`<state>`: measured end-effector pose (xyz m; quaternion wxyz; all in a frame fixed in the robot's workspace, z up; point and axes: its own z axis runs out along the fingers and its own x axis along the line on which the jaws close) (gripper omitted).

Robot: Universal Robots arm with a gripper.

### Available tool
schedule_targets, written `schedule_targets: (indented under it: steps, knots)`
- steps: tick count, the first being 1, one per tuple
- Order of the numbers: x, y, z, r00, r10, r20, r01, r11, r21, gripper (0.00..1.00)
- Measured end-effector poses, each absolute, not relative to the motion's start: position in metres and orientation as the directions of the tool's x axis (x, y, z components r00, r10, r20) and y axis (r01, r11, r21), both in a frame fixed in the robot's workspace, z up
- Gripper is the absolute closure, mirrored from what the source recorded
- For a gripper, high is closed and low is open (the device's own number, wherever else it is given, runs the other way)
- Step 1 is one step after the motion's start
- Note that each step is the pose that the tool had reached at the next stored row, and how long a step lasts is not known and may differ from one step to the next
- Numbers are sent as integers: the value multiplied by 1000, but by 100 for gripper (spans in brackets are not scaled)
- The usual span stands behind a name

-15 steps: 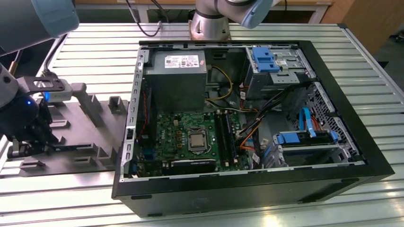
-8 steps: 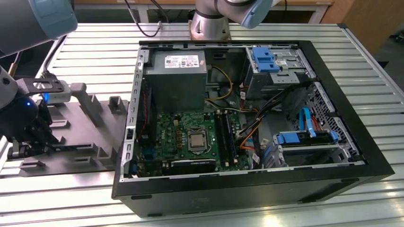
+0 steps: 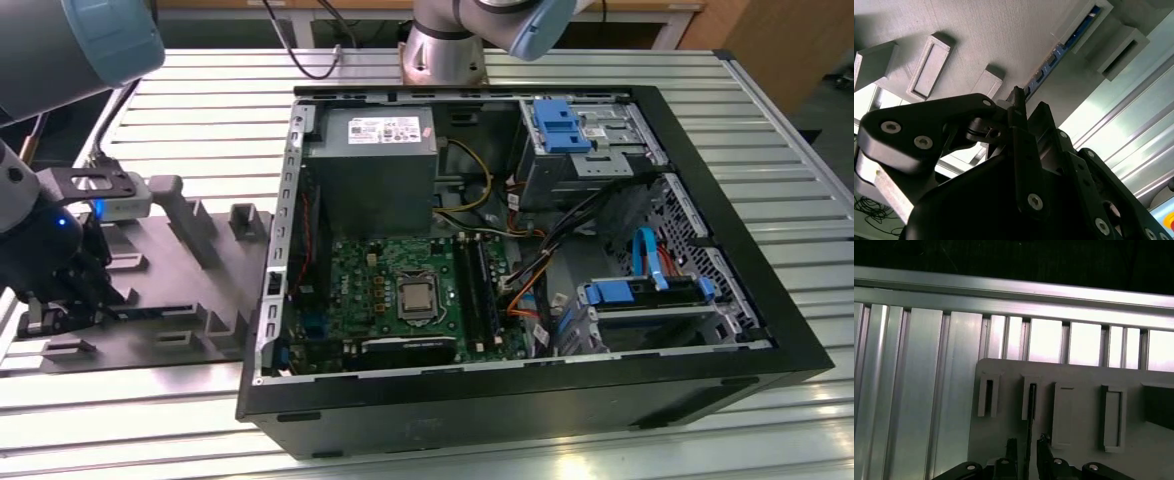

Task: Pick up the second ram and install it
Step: 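Pick up the second ram and move it above second insertion slot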

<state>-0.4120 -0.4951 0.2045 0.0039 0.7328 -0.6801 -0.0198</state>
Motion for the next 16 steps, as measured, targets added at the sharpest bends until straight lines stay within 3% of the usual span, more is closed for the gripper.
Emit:
schedule_targets:
  steps: [16]
  knots:
    - [-413, -494, 201, 74, -997, -24, -997, -75, 33, 70]
